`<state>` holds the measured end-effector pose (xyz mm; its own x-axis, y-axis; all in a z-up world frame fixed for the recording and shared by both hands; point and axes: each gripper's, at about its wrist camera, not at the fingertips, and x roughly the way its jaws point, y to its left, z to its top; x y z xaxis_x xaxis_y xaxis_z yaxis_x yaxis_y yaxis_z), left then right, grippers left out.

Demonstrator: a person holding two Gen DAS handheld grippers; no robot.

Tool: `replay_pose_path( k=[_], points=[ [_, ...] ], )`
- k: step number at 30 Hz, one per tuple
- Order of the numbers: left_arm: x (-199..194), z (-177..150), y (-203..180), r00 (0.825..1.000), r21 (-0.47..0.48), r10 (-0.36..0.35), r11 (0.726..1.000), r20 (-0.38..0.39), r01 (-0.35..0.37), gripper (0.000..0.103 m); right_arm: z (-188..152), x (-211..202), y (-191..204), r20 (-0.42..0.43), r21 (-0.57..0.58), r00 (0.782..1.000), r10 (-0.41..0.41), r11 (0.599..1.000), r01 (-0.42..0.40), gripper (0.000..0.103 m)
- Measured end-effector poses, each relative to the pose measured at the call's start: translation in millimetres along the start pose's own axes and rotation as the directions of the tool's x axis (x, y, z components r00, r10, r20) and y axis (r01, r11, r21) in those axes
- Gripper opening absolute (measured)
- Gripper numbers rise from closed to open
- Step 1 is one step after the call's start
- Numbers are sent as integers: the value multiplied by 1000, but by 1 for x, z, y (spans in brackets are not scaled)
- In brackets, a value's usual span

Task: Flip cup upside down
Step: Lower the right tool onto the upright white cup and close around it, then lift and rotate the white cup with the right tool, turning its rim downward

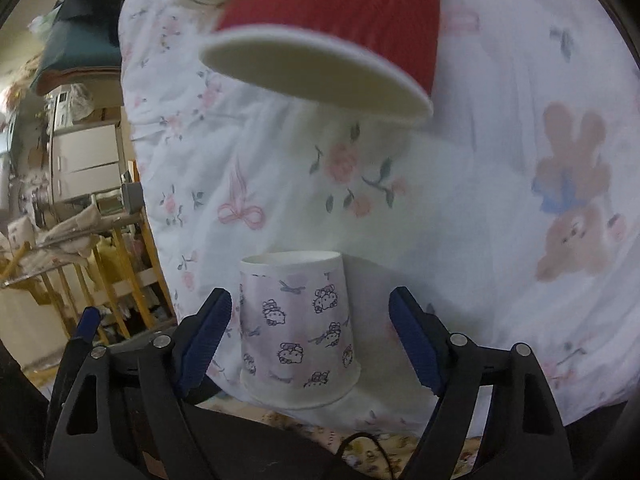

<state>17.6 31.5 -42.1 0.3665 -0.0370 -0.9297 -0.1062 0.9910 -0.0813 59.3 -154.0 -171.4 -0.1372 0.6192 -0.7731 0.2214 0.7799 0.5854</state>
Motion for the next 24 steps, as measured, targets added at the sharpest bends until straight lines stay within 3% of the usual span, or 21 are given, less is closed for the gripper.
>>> replay_pose_path(
  k=[2, 5, 8, 14, 24],
  points=[
    [0, 0, 0, 1000, -1, 0, 1000, 2, 0, 103, -2, 5, 0, -3, -1, 1000, 4, 1000, -4, 76],
    [0, 0, -1, 1000, 6, 6, 1000, 5, -6, 103, 0, 6, 2, -6, -17, 999, 32, 999, -32, 60],
    [0, 0, -1, 1000, -4, -2, 1000, 6, 2, 103, -3, -1, 13, 13, -82, 1000, 20, 996, -19, 59],
    [-4, 1, -2, 998, -18, -46, 999, 33, 46, 103, -8, -42, 22, 66, -162, 995, 76, 985, -64, 59],
    [-8, -3, -21, 992, 48, -109, 993, 63, 106, 103, -12, -105, 6, 161, -215, 983, 89, 975, -53, 59]
  ],
)
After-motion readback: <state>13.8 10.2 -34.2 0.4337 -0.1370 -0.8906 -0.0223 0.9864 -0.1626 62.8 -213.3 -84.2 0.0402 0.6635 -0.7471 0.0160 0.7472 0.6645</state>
